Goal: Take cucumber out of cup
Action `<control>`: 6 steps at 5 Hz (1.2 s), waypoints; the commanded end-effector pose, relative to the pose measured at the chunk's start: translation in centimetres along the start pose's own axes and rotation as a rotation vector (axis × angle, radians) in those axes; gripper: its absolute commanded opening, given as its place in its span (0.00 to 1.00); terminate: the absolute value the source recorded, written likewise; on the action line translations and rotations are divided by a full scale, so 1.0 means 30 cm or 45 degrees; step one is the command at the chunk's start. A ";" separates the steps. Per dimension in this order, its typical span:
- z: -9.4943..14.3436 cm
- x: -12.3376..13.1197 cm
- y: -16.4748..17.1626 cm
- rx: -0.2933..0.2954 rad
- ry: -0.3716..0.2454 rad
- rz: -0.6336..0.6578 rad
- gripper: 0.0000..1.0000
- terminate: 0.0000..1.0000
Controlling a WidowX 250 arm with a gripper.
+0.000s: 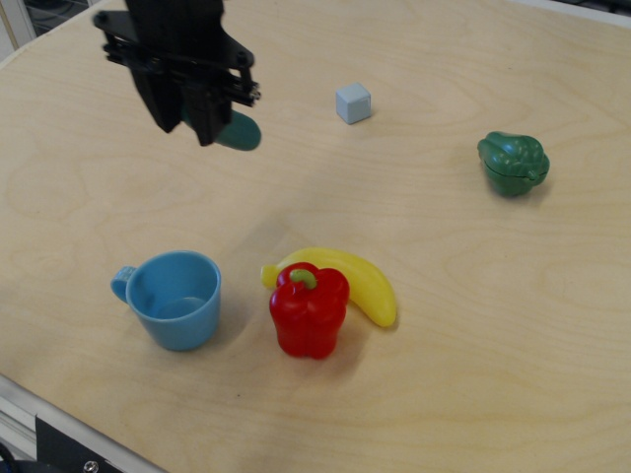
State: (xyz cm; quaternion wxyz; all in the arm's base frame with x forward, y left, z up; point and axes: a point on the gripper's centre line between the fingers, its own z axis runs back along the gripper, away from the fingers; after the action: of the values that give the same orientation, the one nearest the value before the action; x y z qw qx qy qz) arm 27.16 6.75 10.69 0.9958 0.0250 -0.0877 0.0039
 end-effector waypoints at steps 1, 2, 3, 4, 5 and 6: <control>-0.118 0.209 -0.100 0.002 -0.115 -0.208 0.00 0.00; -0.167 0.275 -0.153 0.009 -0.148 -0.246 0.00 0.00; -0.203 0.347 -0.166 0.033 -0.168 -0.214 0.00 0.00; -0.227 0.357 -0.182 0.046 -0.169 -0.213 0.00 0.00; -0.270 0.376 -0.197 0.032 -0.113 -0.191 0.00 0.00; -0.295 0.394 -0.212 0.017 -0.072 -0.197 0.00 0.00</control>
State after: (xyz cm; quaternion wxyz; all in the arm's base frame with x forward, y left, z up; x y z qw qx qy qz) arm 39.49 1.10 1.55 0.9935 0.0354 -0.0825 -0.0697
